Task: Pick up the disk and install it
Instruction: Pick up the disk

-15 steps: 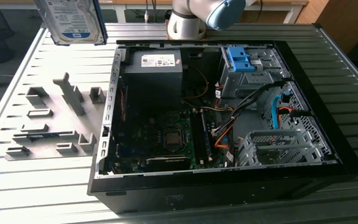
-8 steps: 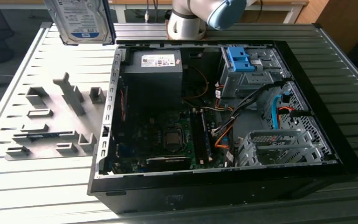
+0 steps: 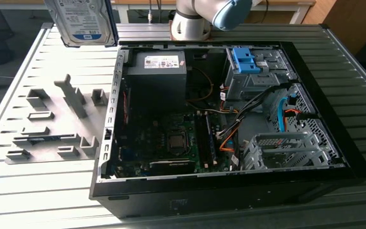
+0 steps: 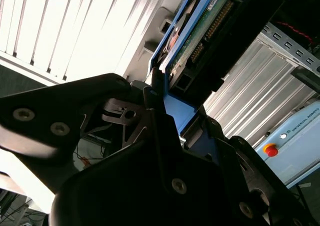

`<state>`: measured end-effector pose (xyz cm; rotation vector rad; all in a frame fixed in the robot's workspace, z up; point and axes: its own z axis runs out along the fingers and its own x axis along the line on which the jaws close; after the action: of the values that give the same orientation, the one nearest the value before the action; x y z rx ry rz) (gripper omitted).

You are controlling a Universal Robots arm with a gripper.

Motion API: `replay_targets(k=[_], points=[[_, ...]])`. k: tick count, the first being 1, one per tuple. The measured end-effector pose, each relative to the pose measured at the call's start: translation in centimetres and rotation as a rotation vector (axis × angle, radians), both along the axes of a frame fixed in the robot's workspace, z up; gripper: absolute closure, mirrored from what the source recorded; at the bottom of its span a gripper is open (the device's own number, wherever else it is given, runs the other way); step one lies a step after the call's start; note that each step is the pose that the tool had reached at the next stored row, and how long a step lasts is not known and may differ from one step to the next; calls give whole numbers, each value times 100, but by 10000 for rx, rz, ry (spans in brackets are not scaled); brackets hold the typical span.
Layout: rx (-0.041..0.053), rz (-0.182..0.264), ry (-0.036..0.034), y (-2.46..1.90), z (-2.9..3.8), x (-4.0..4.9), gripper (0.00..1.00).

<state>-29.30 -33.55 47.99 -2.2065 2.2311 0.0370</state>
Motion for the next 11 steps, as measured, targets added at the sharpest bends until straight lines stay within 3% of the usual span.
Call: replay_targets(k=[4, 8, 11], points=[[-5, 1, 0, -76, 0, 0, 63], [-6, 0, 2, -77, -1, 29, 63], [-6, 0, 1, -77, -2, 119, 63]])
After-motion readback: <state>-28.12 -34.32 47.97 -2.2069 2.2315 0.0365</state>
